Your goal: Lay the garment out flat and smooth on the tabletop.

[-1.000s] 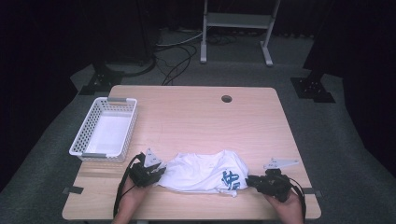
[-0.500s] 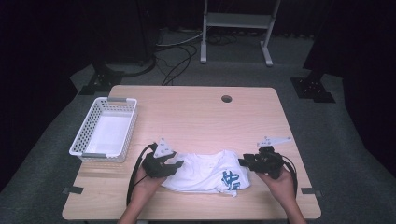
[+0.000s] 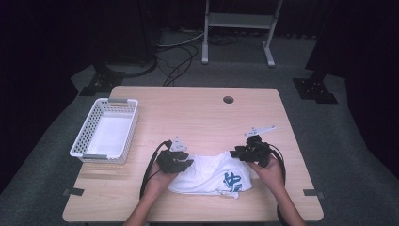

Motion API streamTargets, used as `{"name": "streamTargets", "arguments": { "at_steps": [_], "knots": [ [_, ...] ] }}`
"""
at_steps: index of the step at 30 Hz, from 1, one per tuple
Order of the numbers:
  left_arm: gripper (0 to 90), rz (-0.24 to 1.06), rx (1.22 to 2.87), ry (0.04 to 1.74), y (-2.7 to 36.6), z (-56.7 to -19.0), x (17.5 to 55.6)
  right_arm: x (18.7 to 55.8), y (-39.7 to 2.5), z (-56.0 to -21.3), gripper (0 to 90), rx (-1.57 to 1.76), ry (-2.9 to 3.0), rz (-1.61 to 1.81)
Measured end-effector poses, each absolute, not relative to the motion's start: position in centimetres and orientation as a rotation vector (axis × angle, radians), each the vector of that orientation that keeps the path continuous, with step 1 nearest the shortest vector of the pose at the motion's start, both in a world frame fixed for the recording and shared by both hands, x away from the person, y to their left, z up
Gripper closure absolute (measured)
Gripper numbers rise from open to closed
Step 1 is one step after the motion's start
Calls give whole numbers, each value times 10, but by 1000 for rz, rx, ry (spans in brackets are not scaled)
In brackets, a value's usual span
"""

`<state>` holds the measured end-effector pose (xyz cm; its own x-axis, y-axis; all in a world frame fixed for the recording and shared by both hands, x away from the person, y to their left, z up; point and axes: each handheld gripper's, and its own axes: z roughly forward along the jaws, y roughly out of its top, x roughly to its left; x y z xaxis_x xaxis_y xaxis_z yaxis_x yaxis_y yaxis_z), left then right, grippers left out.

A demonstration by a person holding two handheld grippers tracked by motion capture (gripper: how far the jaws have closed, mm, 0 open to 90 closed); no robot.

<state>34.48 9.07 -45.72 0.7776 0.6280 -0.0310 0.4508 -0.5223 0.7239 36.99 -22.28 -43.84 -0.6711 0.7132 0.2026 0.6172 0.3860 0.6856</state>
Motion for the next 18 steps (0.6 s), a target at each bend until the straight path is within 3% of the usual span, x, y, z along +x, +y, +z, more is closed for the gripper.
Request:
{"name": "streamTargets", "arguments": {
  "at_steps": [5,14,18],
  "knots": [
    [669,298,2231,791,86,-459,351,374,-215,-442,637,1200,2525,1121],
    [755,278,2273,779,79,-467,360,374,-212,-448,798,1162,2547,1068],
    [822,282,2269,772,79,-468,362,373,-213,-448,826,1160,2548,1072]
  ]
}}
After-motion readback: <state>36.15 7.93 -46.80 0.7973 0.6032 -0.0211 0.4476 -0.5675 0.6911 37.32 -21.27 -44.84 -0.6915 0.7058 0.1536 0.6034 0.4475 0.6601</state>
